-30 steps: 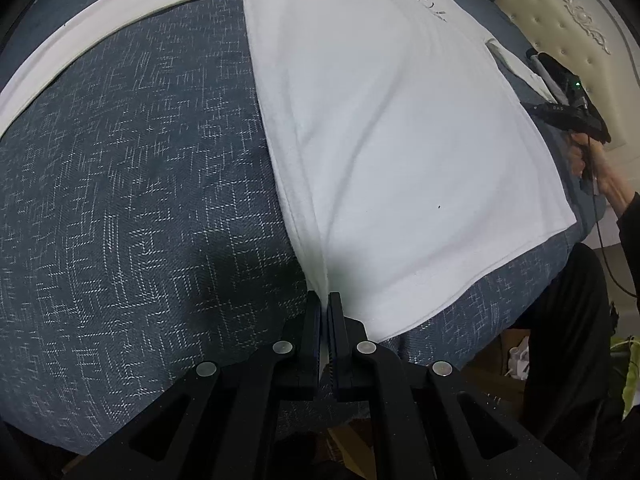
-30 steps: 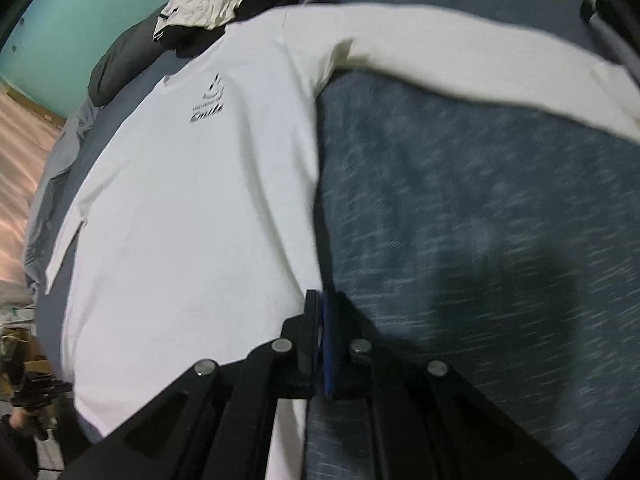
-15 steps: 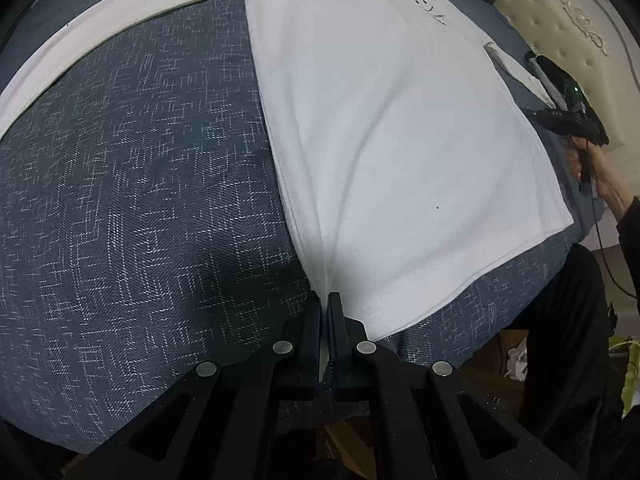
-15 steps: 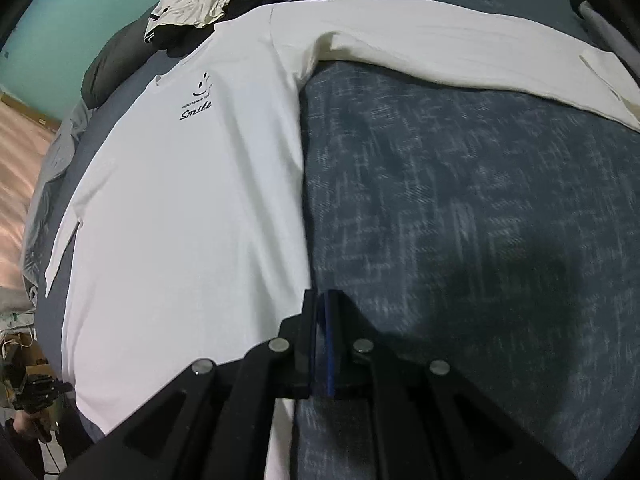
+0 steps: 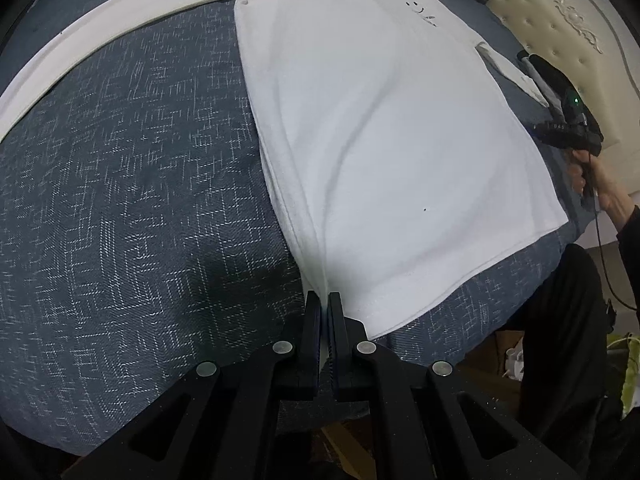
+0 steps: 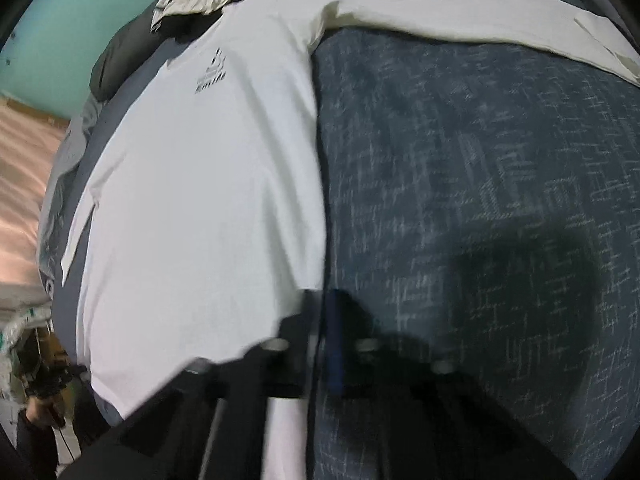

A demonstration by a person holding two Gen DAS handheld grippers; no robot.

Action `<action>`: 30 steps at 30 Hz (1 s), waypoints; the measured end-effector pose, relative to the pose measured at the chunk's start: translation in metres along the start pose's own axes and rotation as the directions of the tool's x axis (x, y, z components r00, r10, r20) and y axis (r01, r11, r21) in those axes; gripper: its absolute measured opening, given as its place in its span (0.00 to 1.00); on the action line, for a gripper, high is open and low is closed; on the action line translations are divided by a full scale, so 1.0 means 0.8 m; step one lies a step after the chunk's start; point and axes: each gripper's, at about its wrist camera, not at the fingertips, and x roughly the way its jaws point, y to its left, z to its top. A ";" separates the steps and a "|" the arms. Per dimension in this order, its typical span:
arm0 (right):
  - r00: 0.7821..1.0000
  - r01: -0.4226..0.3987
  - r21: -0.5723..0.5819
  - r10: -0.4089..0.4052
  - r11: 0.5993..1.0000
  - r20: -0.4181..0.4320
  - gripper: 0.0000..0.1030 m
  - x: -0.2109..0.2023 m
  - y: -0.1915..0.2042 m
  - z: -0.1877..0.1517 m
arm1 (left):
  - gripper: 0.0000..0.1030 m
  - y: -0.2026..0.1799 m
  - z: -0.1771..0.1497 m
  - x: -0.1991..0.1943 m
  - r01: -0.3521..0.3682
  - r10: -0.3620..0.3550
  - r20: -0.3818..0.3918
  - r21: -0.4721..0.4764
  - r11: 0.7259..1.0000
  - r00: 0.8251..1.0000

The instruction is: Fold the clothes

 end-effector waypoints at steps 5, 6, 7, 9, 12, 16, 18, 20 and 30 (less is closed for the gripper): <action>0.997 0.036 -0.019 -0.035 0.999 0.062 0.00 -0.030 -0.006 -0.009 | 0.04 -0.005 0.008 0.002 -0.003 0.003 0.001 0.004 1.000 1.000; 0.996 0.052 -0.021 -0.050 0.998 0.080 0.00 -0.039 -0.010 -0.009 | 0.04 -0.008 0.010 0.004 -0.004 0.004 0.001 0.005 1.000 1.000; 0.992 0.087 -0.032 -0.084 0.996 0.096 0.00 -0.045 -0.013 -0.010 | 0.04 -0.010 0.011 0.006 -0.005 0.005 0.000 0.005 1.000 1.000; 0.983 0.162 -0.050 -0.157 0.985 0.096 0.00 -0.046 -0.018 -0.012 | 0.04 -0.014 0.013 0.009 -0.007 0.007 -0.002 0.006 1.000 1.000; 0.983 0.168 -0.043 -0.164 0.985 0.086 0.00 -0.027 -0.005 0.021 | 0.04 -0.018 0.026 0.011 -0.007 0.007 -0.001 0.003 1.000 1.000; 0.996 0.030 0.029 -0.032 0.999 0.085 0.01 -0.024 -0.002 0.025 | 0.04 -0.019 0.027 0.010 -0.008 0.008 -0.001 0.006 1.000 1.000; 0.997 -0.033 0.063 0.028 0.998 0.070 0.05 -0.025 -0.006 0.019 | 0.04 -0.018 0.028 0.009 -0.007 0.007 0.000 0.007 1.000 1.000; 0.995 -0.076 0.090 0.069 0.993 0.073 0.15 -0.024 0.003 0.018 | 0.04 -0.018 0.029 0.010 -0.005 0.005 -0.001 0.005 1.000 1.000; 0.996 -0.091 0.011 0.091 0.996 -0.011 0.03 0.001 0.026 0.031 | 0.04 -0.020 0.032 0.007 -0.005 0.005 0.005 0.014 1.000 1.000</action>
